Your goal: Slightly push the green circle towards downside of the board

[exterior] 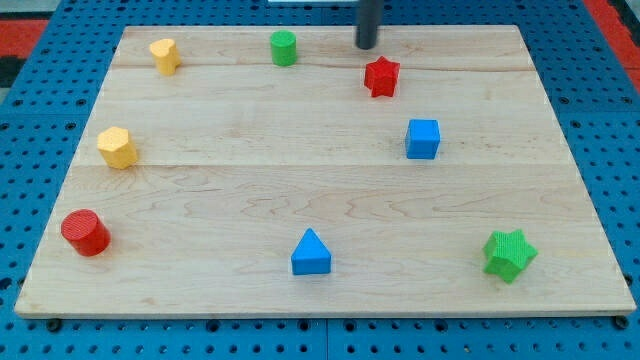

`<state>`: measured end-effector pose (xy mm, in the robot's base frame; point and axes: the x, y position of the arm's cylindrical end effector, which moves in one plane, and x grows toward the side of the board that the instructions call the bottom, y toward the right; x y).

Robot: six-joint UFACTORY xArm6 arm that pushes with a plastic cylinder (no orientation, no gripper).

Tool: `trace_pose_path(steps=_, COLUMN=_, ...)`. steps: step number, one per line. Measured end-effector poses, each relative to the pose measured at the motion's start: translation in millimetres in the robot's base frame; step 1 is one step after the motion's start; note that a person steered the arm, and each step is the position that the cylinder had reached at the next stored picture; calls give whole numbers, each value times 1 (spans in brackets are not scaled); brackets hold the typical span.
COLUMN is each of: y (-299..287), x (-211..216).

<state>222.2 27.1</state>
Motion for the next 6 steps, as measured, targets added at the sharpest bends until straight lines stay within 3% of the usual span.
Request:
trace_pose_path(steps=2, y=-71, x=-26)
trace_pose_path(steps=3, y=-115, x=-19)
trace_pose_path(steps=6, y=-97, x=-29)
